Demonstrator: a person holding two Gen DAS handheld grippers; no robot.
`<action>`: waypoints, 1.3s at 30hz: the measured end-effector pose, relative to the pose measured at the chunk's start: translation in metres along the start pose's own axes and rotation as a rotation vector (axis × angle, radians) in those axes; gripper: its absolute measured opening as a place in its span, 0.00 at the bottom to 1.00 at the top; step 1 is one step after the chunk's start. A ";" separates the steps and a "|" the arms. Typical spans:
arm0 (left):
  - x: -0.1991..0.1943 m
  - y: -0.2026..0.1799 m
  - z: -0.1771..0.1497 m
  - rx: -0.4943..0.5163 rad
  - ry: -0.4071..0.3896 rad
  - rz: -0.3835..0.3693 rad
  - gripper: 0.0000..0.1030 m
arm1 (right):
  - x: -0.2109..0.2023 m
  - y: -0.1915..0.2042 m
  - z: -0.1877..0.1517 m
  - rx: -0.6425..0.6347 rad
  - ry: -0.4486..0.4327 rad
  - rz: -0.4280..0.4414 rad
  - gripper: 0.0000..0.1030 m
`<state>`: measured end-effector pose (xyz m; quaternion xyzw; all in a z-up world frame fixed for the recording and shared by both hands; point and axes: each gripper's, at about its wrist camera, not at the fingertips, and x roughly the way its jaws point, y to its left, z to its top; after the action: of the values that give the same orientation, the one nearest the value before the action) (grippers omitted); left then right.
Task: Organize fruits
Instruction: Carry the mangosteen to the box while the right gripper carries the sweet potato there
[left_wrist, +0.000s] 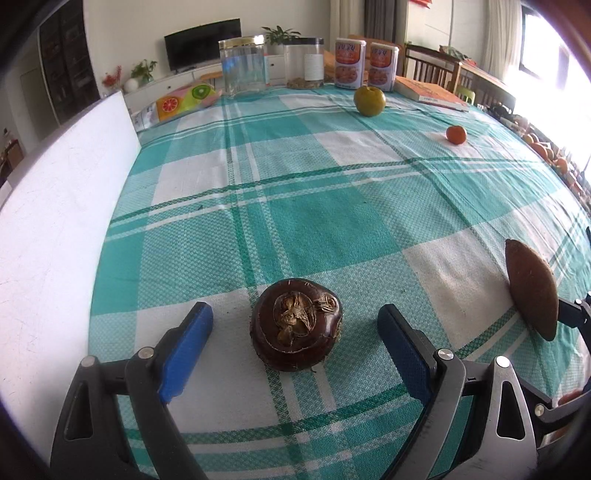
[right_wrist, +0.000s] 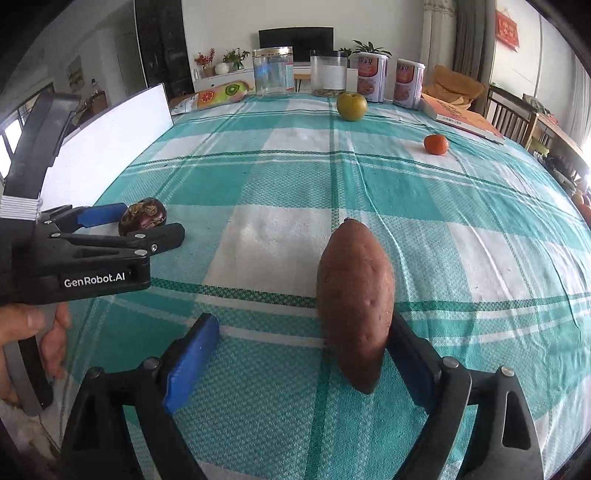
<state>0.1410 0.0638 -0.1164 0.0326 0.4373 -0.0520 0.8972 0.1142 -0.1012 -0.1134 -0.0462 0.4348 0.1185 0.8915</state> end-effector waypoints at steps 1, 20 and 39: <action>0.000 0.000 0.000 0.000 0.000 0.000 0.90 | -0.001 -0.002 0.000 0.009 -0.004 0.011 0.88; -0.004 0.004 0.000 0.011 0.011 -0.061 0.89 | -0.022 -0.055 -0.006 0.334 -0.072 0.246 0.88; -0.103 0.015 -0.025 -0.165 0.041 -0.466 0.44 | -0.026 -0.057 0.005 0.620 0.122 0.589 0.40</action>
<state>0.0601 0.0883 -0.0501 -0.1413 0.4537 -0.2209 0.8517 0.1169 -0.1599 -0.0907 0.3430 0.4963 0.2286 0.7640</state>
